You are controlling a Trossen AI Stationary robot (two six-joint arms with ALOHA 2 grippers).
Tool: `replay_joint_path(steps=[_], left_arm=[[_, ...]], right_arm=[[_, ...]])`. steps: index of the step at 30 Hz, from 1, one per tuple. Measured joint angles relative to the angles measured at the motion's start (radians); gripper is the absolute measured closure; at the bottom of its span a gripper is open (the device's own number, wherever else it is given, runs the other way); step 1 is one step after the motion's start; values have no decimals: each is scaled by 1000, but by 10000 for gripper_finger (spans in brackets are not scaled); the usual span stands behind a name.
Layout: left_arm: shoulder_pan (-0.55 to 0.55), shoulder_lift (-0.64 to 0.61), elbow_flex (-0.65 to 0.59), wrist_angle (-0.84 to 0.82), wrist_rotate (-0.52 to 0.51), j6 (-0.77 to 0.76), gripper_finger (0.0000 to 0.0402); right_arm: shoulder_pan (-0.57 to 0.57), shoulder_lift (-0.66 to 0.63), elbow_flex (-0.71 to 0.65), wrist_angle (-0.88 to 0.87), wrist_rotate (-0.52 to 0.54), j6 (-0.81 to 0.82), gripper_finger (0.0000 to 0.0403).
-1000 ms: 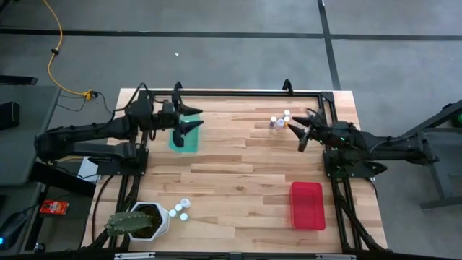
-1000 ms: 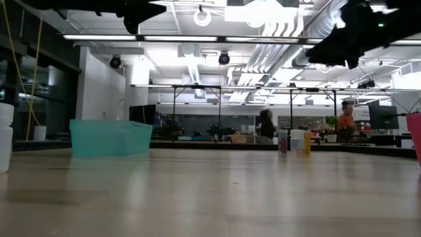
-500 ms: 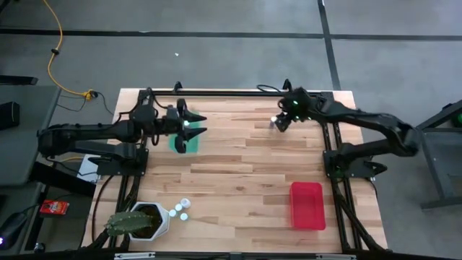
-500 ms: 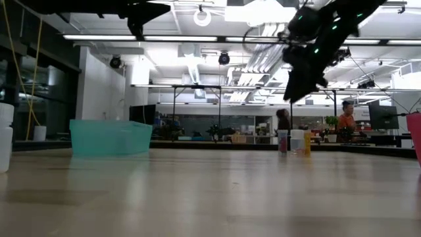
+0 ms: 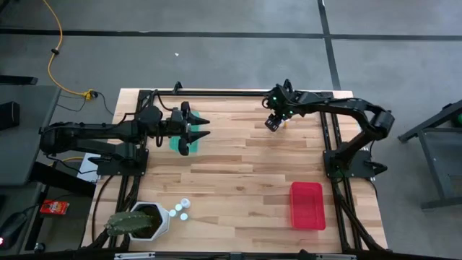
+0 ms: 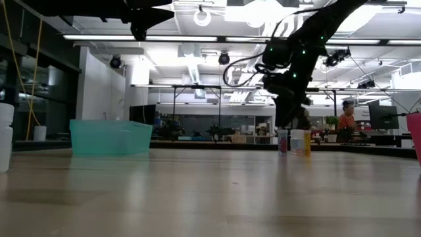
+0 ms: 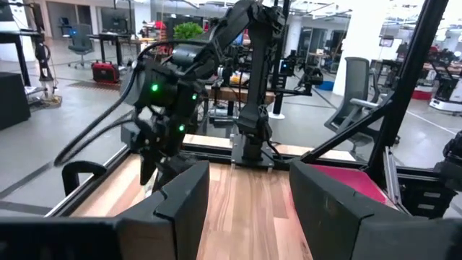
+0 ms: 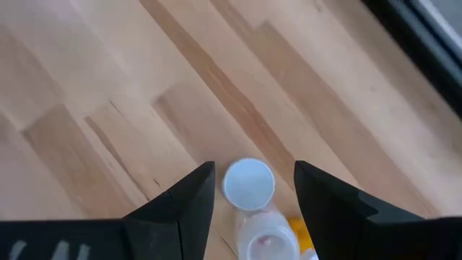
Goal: Pick and place medicine bottles into bin by pill shape (circle, oval)
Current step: Put the top blue capsule bottle into the blue bin
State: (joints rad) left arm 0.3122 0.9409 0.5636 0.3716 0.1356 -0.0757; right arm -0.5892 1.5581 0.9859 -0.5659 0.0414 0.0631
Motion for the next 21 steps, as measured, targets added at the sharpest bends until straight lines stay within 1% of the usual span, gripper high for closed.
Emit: replay_joint_path(steps=[11, 21], left_arm=[[0, 0, 0, 0, 0, 0, 221], [0, 0, 0, 0, 0, 0, 221]], right_arm=[[0, 80, 1, -7, 0, 7, 219], [0, 72, 1, 23, 12, 6, 219]])
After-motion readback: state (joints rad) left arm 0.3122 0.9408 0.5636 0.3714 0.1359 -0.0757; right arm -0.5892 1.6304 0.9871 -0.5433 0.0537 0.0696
